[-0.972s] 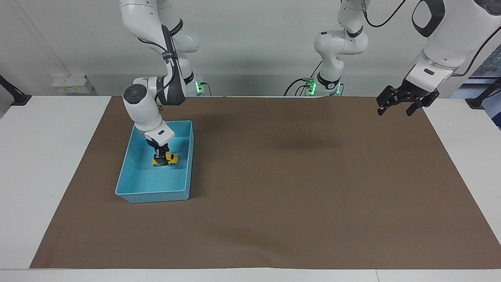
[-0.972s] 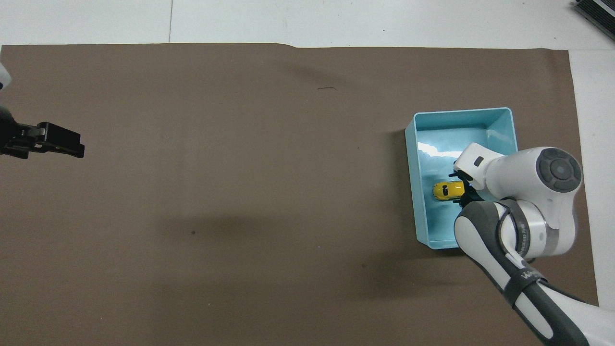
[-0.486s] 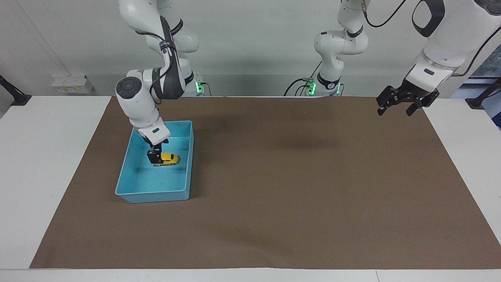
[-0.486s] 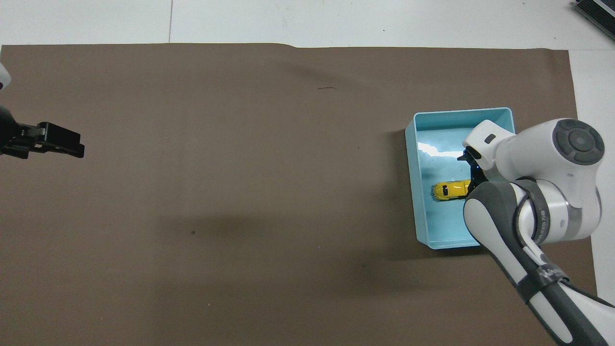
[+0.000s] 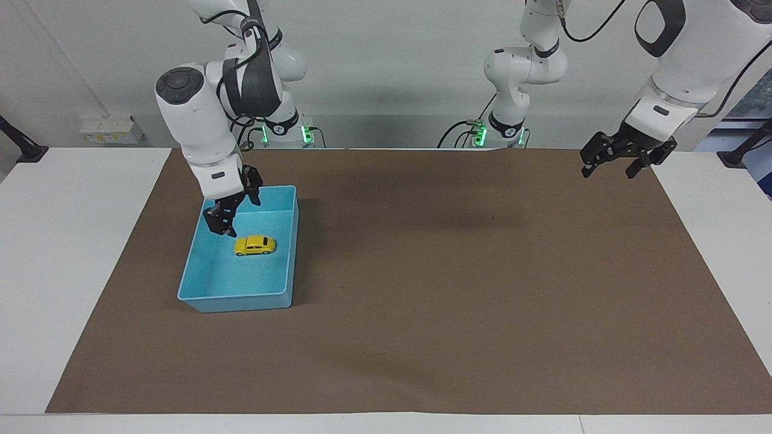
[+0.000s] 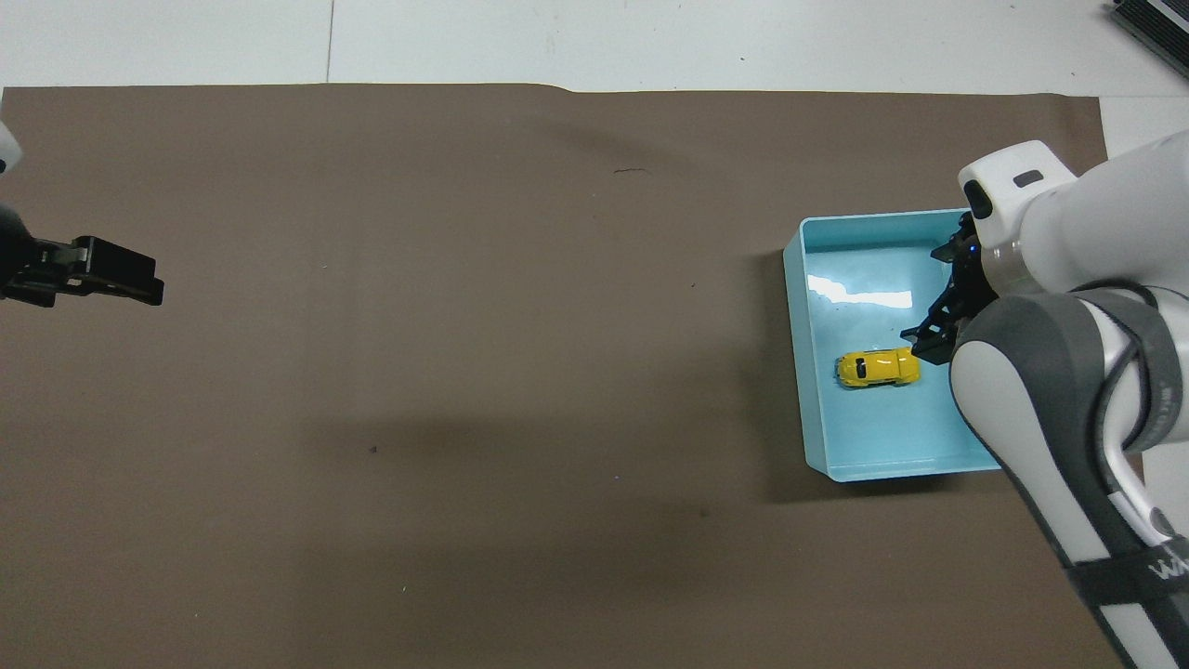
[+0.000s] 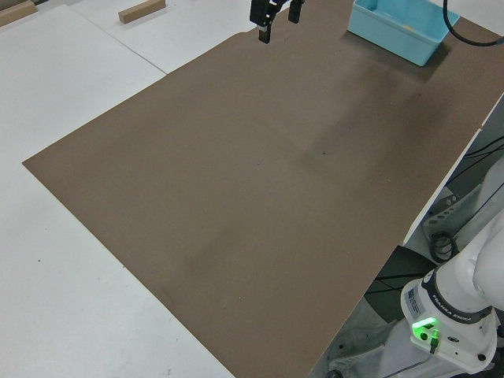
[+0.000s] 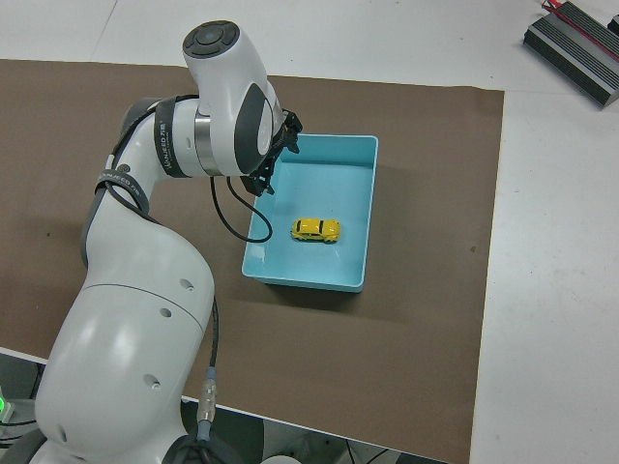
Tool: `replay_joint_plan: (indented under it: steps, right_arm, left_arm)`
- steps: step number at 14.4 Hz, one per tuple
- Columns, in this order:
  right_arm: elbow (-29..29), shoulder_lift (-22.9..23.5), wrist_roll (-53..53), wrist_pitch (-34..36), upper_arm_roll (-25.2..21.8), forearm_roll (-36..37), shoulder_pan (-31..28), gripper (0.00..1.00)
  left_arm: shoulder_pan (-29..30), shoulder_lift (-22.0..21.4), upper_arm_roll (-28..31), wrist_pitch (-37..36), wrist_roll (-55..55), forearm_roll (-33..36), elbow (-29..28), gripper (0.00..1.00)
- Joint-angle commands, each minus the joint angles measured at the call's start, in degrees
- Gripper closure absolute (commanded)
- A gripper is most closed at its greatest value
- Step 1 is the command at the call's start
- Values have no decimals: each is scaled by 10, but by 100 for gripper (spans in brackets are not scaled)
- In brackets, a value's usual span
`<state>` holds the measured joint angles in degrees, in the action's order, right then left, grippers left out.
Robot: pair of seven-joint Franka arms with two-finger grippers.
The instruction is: Wind up and store yellow beetle car
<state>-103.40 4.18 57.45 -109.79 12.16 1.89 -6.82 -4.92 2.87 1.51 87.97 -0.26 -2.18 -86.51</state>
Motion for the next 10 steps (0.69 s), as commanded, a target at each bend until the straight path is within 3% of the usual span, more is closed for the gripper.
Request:
replay_joint_plan:
  steps: [1, 7, 10]
  right_arm:
    - [22, -11, -67, 26, 3, -2, -3, 0]
    - [93, -31, -225, 106, 4, -2, -4, 0]
    - [101, -30, -276, 117, 2, -4, -4, 0]
  left_arm:
    - [8, -11, -5, -5, -4, -6, -8, 0]
    - [8, -11, -5, -5, -4, -6, -8, 0]
    - [8, -11, -5, -5, -4, -6, -7, 0]
